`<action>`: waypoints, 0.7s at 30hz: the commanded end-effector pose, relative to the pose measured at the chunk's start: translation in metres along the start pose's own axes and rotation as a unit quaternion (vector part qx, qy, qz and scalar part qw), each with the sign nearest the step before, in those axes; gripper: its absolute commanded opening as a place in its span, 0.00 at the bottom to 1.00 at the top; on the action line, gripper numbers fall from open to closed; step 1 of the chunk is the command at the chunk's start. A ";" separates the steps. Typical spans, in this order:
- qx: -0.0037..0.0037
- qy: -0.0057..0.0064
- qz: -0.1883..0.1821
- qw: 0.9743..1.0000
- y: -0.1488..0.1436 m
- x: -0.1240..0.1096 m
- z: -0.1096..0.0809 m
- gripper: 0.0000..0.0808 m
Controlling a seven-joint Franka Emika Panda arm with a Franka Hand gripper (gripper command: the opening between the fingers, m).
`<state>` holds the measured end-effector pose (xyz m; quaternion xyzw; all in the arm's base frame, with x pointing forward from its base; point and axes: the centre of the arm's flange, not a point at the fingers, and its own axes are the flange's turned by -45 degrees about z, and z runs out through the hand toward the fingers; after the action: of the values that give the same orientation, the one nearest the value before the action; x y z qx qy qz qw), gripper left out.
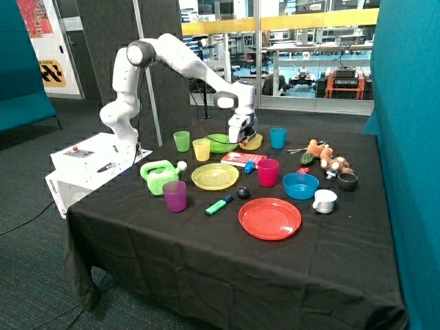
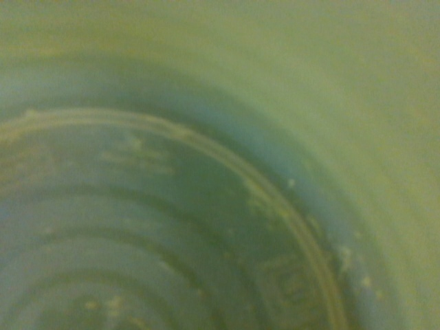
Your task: Place the bowls on the appropriate plate
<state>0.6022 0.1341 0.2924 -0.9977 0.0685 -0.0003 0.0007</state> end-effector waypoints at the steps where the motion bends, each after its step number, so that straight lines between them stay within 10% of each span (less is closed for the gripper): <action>1: -0.001 0.000 -0.010 1.000 -0.002 -0.003 0.001 0.00; 21: -0.001 0.000 -0.018 1.000 0.010 -0.022 -0.035 0.00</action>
<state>0.5856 0.1325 0.3059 -0.9985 0.0542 -0.0033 -0.0010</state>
